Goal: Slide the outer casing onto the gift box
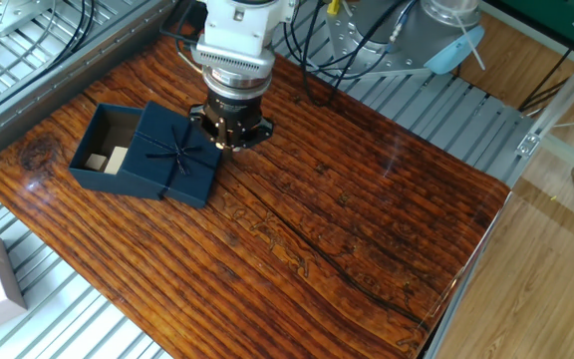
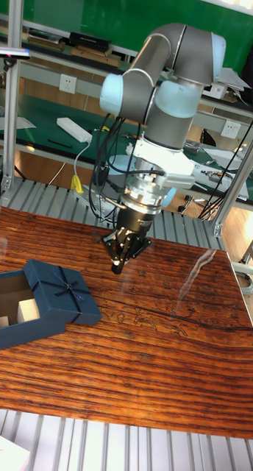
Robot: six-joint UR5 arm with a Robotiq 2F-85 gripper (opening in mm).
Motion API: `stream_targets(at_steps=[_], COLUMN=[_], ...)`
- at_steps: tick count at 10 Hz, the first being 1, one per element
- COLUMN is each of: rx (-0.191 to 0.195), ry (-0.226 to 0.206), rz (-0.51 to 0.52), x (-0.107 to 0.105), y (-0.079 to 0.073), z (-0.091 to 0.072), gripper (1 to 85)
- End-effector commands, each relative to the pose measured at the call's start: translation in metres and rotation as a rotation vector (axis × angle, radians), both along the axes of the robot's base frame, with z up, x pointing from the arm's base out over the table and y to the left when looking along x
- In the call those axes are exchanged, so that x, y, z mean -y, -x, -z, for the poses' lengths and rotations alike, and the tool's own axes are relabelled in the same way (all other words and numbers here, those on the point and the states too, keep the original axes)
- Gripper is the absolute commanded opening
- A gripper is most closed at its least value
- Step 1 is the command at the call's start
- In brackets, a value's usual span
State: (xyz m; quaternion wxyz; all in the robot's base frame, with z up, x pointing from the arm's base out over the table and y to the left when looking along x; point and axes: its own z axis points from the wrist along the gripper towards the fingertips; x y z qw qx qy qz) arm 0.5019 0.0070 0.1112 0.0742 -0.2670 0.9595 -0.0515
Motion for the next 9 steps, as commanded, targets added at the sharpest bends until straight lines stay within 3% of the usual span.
stream_targets(at_steps=[1,4,5,6,8,9], rx=[0.011,0.003,0.005,-0.016,-0.100,-0.112], ry=[-0.014,-0.017,0.000,0.021,-0.022,-0.026], rz=[0.010,0.011,0.041,0.067,0.107,0.126], x=[0.002,0.001,0.007,0.013,0.003,0.002], y=[0.002,0.004,0.004,0.010,0.032,0.035], z=[0.002,0.002,0.002,0.002,0.006,0.006], gripper=[1.3,1.3,1.3,1.3,1.3,1.3])
